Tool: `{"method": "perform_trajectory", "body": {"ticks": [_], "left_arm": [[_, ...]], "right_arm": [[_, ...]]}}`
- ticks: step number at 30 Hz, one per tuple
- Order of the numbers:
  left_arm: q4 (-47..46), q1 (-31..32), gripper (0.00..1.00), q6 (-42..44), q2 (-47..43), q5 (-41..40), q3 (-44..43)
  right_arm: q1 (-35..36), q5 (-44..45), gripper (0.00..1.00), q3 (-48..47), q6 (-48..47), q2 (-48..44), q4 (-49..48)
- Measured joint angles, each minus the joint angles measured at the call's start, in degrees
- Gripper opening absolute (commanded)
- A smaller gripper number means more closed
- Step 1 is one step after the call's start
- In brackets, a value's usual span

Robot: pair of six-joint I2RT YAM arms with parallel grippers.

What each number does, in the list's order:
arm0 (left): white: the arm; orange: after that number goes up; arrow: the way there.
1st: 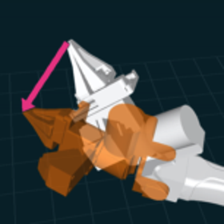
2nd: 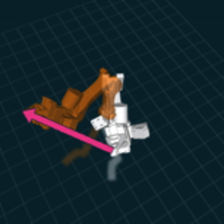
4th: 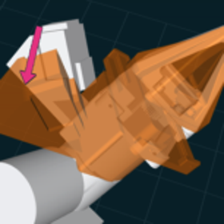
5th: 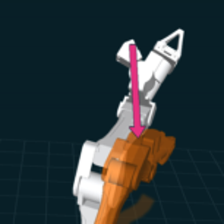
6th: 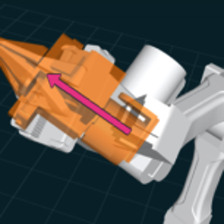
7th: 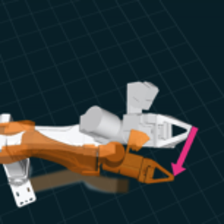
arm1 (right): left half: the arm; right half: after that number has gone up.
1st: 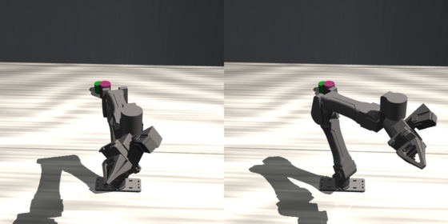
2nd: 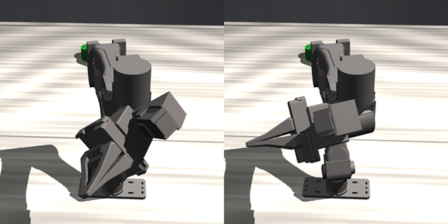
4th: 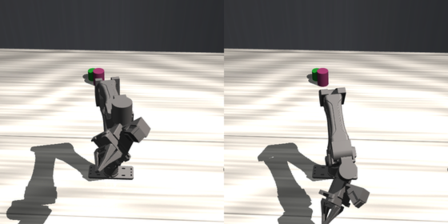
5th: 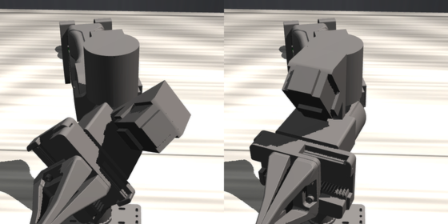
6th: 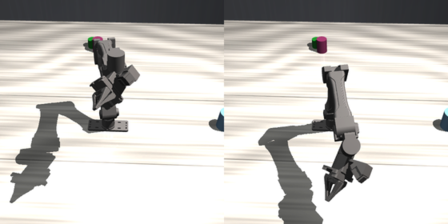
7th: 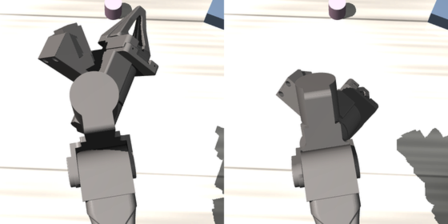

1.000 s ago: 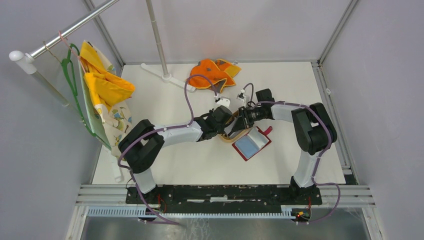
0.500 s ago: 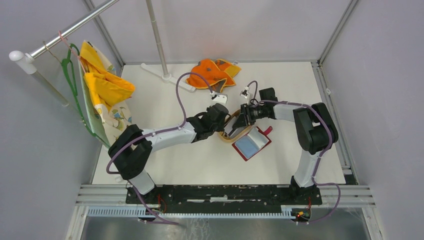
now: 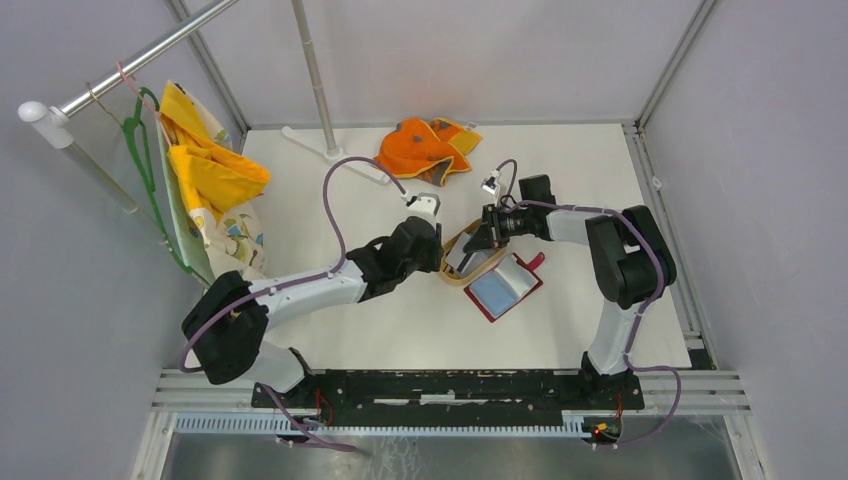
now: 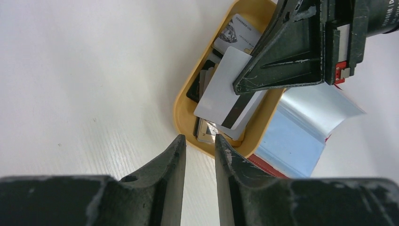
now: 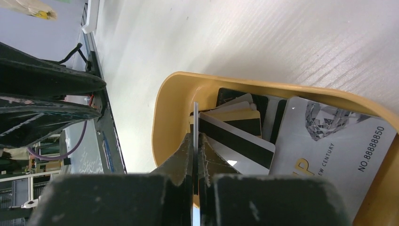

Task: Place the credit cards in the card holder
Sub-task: Pick up the credit card from the storage box.

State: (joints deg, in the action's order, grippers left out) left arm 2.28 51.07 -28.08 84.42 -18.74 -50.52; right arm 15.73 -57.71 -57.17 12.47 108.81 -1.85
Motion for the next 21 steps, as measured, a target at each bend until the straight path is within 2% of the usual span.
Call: {"method": "perform_trajectory", "body": {"ticks": [3, 8, 11, 16, 21], "left_arm": [[-0.70, 0.00, 0.36, -0.61, -1.86, 0.90, 1.62], [-1.75, 0.00, 0.36, -1.38, -5.09, 2.01, 4.81], [-2.38, 0.00, 0.36, -1.49, -6.01, 2.86, 5.60], [-3.54, 0.00, 0.36, -1.64, -6.21, 3.93, 6.54], [-4.15, 0.00, 0.36, -1.68, -6.21, 4.37, 7.41]], "right_arm": [[-0.11, 0.28, 0.01, 0.00, -0.50, -0.02, 0.83], [-0.59, 0.35, 0.17, 0.00, -0.66, -1.27, 1.51], [-0.85, 0.00, 0.23, 0.00, -0.57, -2.05, 1.27], [-0.90, -0.37, 0.25, 0.00, -0.37, -2.05, 1.16], [-0.90, -0.57, 0.33, 0.00, -0.26, -2.05, 1.14]]}}
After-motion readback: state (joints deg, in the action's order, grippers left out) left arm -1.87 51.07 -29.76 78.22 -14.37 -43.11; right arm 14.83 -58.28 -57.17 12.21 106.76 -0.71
